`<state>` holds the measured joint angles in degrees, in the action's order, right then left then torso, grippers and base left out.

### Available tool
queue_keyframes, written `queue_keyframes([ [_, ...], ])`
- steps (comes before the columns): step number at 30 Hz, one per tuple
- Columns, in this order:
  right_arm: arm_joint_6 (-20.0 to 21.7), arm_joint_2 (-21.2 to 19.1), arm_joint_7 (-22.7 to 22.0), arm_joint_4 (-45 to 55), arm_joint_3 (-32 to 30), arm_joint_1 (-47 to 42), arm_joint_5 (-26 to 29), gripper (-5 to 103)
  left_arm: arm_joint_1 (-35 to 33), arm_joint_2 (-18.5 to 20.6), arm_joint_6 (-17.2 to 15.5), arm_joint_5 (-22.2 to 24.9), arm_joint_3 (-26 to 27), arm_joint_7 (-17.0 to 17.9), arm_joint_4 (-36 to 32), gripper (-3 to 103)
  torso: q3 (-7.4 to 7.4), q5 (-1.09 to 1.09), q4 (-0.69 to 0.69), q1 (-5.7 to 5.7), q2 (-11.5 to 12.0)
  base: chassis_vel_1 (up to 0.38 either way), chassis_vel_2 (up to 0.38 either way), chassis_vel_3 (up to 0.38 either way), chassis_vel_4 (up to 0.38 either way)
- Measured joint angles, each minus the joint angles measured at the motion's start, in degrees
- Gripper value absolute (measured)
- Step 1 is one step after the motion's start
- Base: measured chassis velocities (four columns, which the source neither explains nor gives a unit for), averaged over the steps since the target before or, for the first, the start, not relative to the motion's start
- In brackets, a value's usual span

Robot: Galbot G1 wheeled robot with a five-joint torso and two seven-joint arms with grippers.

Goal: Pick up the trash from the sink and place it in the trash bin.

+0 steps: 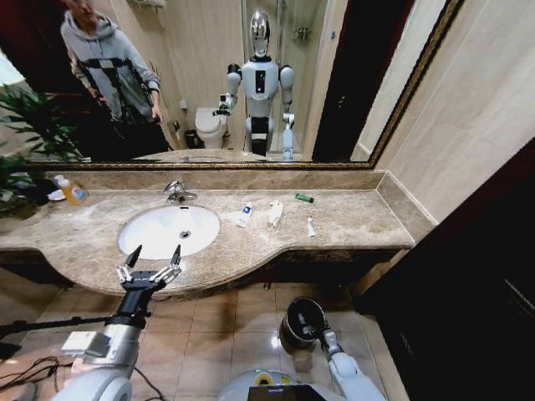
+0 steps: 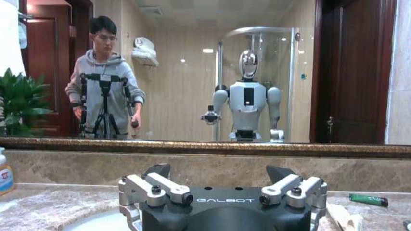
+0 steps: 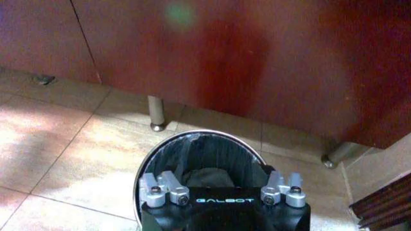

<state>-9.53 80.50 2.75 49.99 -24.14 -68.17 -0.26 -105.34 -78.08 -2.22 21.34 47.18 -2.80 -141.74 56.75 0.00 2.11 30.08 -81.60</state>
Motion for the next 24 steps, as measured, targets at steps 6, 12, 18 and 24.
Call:
queue_keyframes([
  [6, -0.01, 0.53, 0.14, 0.85, -0.62, -0.6, 0.31, 89, 0.0, 0.0, 0.0, 0.0, 0.0, 0.0, 0.0, 100, 0.0, 0.0, 0.0, 0.0, 0.0, 0.0, 0.0, 0.0, 0.0],
  [12, -0.33, 1.17, 0.29, 2.81, -1.21, -2.36, 0.01, 100, 0.0, 0.0, 0.0, 0.0, 0.0, 0.0, 0.0, 100, 0.0, 0.0, 0.0, 0.0, 0.0, 0.0, 0.0, 0.0, 0.0],
  [18, -0.99, 0.96, -0.1, 5.14, -1.64, -3.66, 0.85, 100, 0.0, 0.0, 0.0, 0.0, 0.0, 0.0, 0.0, 100, 0.0, 0.01, 0.0, 0.0, 0.0, 0.0, 0.0, 0.0, 0.0],
  [24, -1.08, -0.53, -2.43, 18.92, -2.46, -9.1, 5.19, 100, 0.0, 0.0, 0.0, 0.0, 0.0, 0.0, 0.0, 100, 0.0, 0.0, 0.01, 0.0, 0.0, 0.0, 0.0, 0.0, 0.0],
])
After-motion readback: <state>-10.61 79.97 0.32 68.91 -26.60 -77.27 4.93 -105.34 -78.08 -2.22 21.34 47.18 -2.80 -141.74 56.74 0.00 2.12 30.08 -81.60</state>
